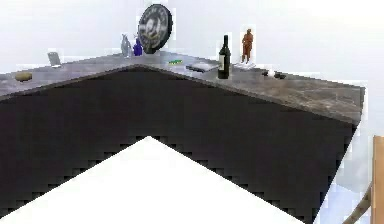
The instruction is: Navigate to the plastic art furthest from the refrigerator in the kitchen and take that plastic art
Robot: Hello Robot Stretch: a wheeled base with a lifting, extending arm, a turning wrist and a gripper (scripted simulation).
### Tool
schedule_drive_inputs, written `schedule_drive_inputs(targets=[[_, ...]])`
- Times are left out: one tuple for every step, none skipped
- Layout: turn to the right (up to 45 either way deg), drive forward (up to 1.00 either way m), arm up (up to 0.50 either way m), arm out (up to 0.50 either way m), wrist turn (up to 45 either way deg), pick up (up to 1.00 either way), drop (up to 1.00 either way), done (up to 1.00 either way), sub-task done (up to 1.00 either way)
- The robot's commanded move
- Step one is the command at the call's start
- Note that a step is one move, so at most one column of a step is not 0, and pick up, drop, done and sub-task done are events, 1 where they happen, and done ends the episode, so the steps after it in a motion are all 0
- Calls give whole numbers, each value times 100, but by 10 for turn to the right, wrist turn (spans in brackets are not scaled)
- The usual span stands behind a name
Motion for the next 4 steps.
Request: schedule_drive_inputs(targets=[[90,0,0,0,0,0,0,0,0],[0,75,0,0,0,0,0,0,0],[-450,0,0,0,0,0,0,0,0],[-330,0,0,0,0,0,0,0,0]])
